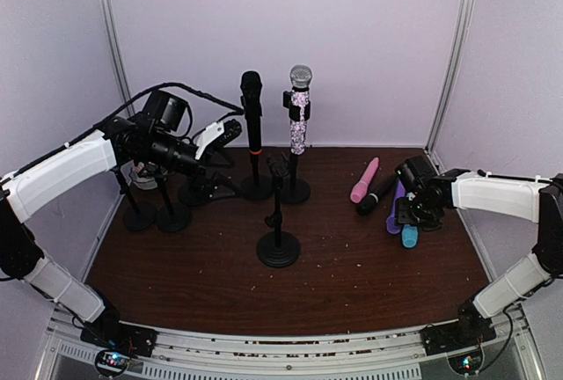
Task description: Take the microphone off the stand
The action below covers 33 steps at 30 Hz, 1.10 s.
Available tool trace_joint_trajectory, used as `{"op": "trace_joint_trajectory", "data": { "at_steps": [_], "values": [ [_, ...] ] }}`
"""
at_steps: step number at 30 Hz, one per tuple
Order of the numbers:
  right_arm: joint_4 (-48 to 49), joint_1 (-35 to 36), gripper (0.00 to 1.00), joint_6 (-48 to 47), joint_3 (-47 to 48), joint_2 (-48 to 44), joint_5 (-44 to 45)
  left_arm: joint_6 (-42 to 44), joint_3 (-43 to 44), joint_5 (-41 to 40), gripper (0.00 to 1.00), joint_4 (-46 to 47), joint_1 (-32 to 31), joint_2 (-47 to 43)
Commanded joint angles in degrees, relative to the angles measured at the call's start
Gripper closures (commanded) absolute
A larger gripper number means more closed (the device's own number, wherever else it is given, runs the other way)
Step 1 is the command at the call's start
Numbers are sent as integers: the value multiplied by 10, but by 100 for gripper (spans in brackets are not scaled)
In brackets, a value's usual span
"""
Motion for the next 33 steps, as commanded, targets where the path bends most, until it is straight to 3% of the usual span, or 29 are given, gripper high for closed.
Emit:
{"op": "trace_joint_trajectory", "data": {
  "at_steps": [1,8,12,16,22,27,33],
  "values": [
    [-6,-2,34,-7,20,-28,-16,-4,-6,-2,2,5,9,-14],
    [-2,29,27,17,33,-102,-45,-8,-8,-5,2,13,14,-13],
    [26,98,18,76,39,-148,-74,-18,-10,-4,2,22,23,-13],
    [115,190,14,162,16,-157,-122,-22,-10,1,2,26,28,-8],
    [253,313,12,247,30,-58,-172,-29,-10,1,3,31,30,-6],
    [481,331,15,336,-2,16,-264,-26,-16,-2,3,31,32,-13],
    [634,338,18,412,-7,100,-328,-18,-21,-7,3,30,35,-18]
  ]
}}
